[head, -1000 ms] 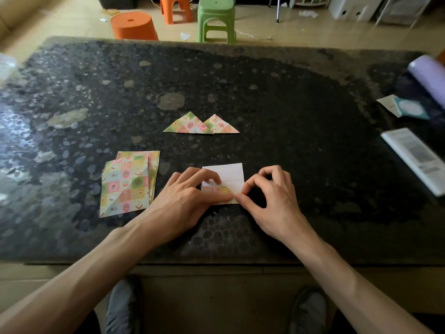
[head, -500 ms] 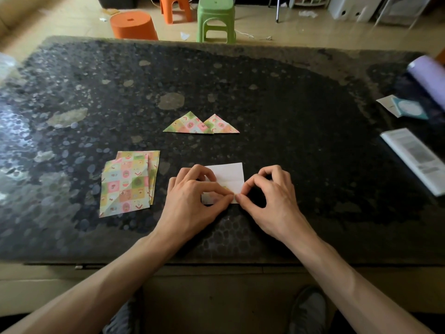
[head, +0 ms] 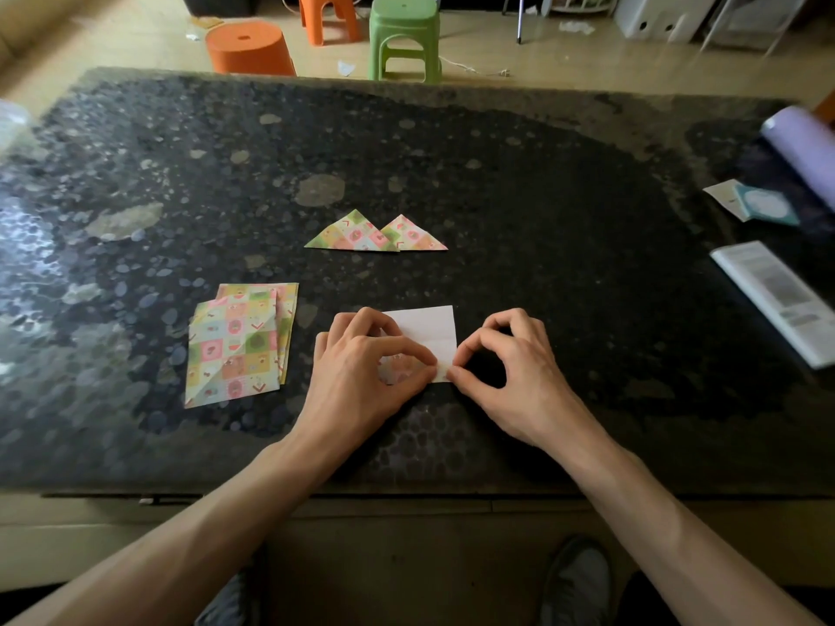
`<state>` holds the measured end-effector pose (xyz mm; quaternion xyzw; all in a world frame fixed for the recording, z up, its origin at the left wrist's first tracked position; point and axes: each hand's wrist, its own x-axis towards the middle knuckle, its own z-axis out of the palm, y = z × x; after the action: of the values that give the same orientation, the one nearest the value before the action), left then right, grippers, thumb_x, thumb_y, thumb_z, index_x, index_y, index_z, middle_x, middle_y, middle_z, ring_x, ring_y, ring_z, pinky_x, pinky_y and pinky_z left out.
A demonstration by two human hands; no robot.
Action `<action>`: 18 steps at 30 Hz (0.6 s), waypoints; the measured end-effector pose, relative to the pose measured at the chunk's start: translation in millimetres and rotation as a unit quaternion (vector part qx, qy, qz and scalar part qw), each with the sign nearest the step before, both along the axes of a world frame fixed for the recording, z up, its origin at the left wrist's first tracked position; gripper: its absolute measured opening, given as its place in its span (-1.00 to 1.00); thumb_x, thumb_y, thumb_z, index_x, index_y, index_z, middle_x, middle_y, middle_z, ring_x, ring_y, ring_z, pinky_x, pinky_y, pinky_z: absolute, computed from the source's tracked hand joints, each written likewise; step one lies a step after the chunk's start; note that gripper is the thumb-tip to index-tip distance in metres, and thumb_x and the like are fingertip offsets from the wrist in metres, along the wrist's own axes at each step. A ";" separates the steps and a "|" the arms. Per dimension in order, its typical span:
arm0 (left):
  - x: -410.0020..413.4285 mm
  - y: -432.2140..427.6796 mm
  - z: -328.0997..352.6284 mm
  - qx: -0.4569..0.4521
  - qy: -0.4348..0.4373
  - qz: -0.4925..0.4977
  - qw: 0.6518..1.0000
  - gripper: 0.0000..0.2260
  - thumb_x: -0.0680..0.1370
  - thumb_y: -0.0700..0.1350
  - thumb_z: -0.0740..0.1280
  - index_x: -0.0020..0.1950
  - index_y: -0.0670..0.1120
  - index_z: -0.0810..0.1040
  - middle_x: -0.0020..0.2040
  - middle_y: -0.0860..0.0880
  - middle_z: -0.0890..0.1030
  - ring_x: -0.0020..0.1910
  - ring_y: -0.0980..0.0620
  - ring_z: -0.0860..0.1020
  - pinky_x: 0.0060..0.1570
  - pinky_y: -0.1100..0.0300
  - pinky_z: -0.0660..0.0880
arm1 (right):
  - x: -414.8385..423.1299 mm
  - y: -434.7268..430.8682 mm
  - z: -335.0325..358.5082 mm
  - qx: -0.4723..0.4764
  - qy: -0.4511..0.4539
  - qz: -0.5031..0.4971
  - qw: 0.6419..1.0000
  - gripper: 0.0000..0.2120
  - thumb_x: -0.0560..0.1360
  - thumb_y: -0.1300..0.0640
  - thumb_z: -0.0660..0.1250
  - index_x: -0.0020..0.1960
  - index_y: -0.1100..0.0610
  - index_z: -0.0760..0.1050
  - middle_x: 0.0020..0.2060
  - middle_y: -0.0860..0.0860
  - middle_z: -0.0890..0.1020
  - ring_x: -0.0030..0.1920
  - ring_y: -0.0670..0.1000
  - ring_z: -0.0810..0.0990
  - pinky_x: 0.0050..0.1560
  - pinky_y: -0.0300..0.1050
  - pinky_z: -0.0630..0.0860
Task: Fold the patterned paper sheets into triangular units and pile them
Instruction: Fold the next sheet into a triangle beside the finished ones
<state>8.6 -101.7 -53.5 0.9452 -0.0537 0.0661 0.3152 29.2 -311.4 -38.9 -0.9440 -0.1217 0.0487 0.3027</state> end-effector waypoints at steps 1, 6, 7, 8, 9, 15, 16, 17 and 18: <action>0.2 -0.3 0.4 0.000 0.001 0.001 1.000 -0.89 0.46 0.24 0.47 -0.05 0.32 0.70 0.07 0.23 0.43 0.23 0.13 0.33 0.16 0.13 0.19 | 0.9 -2.2 3.5 0.000 0.013 0.006 1.000 -0.90 0.52 -0.06 0.50 -0.02 -0.11 0.61 0.13 -0.15 0.36 0.29 -0.14 0.29 0.24 -0.19 0.31; 0.1 0.3 0.4 -0.001 0.003 -0.001 1.000 -0.89 0.46 0.24 0.47 -0.04 0.32 0.69 0.07 0.24 0.43 0.23 0.15 0.32 0.17 0.13 0.18 | 4.7 -4.5 11.5 -0.011 0.041 0.022 0.999 -0.90 0.52 -0.03 0.51 0.00 -0.15 0.63 0.15 -0.16 0.36 0.29 -0.18 0.27 0.22 -0.25 0.24; 0.0 0.5 0.4 -0.001 0.003 -0.001 1.000 -0.90 0.46 0.23 0.47 -0.04 0.32 0.69 0.07 0.24 0.42 0.23 0.15 0.31 0.17 0.13 0.18 | 5.3 -4.9 12.4 -0.011 0.047 0.024 0.999 -0.90 0.52 -0.03 0.51 0.01 -0.16 0.63 0.15 -0.16 0.36 0.29 -0.18 0.27 0.23 -0.25 0.23; 0.0 0.4 0.5 0.000 0.004 -0.001 1.000 -0.90 0.46 0.23 0.47 -0.04 0.32 0.69 0.07 0.24 0.42 0.23 0.15 0.31 0.17 0.13 0.17 | 6.2 -5.8 13.1 -0.008 0.054 0.026 0.998 -0.88 0.51 -0.02 0.51 0.01 -0.17 0.62 0.15 -0.17 0.36 0.29 -0.18 0.27 0.23 -0.25 0.23; 0.1 0.3 0.6 0.000 0.005 -0.001 1.000 -0.90 0.47 0.23 0.47 -0.04 0.32 0.69 0.07 0.24 0.42 0.23 0.15 0.31 0.17 0.14 0.17 | 7.0 -6.6 13.8 -0.003 0.061 0.028 0.998 -0.87 0.51 0.00 0.52 0.01 -0.19 0.62 0.15 -0.17 0.36 0.29 -0.17 0.28 0.23 -0.24 0.23; -0.2 0.2 0.3 0.001 0.007 -0.006 1.000 -0.86 0.46 0.26 0.44 -0.03 0.31 0.69 0.08 0.23 0.42 0.24 0.15 0.30 0.18 0.13 0.17 | 8.2 -4.3 11.4 0.024 0.068 0.001 0.997 -0.86 0.50 -0.08 0.51 0.04 -0.19 0.61 0.17 -0.17 0.36 0.30 -0.19 0.25 0.18 -0.30 0.22; -0.1 0.3 0.2 0.001 0.006 -0.005 1.000 -0.86 0.46 0.26 0.44 -0.03 0.31 0.69 0.08 0.22 0.42 0.24 0.14 0.31 0.18 0.13 0.18 | 6.6 -2.2 9.0 0.028 0.056 -0.009 0.998 -0.83 0.49 -0.13 0.51 0.05 -0.18 0.61 0.16 -0.17 0.36 0.29 -0.20 0.25 0.17 -0.30 0.24; 0.1 0.5 0.0 0.002 0.003 -0.003 1.000 -0.86 0.45 0.27 0.43 -0.04 0.31 0.69 0.08 0.22 0.42 0.24 0.14 0.31 0.18 0.13 0.18 | 4.5 0.1 5.6 0.025 0.037 -0.014 0.999 -0.80 0.47 -0.15 0.52 0.06 -0.16 0.61 0.16 -0.17 0.35 0.28 -0.19 0.24 0.18 -0.28 0.27; 0.2 0.4 0.1 0.002 0.002 -0.001 1.000 -0.85 0.45 0.28 0.43 -0.04 0.31 0.69 0.07 0.22 0.42 0.23 0.13 0.32 0.17 0.13 0.18 | 2.3 2.5 2.1 0.016 0.016 -0.016 1.000 -0.77 0.46 -0.15 0.52 0.07 -0.16 0.59 0.15 -0.16 0.35 0.27 -0.18 0.24 0.21 -0.25 0.29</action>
<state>8.8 -101.3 -53.4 0.9457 -0.0546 0.0637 0.3139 31.5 -308.9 -36.9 -0.9401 -0.1025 0.0574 0.3200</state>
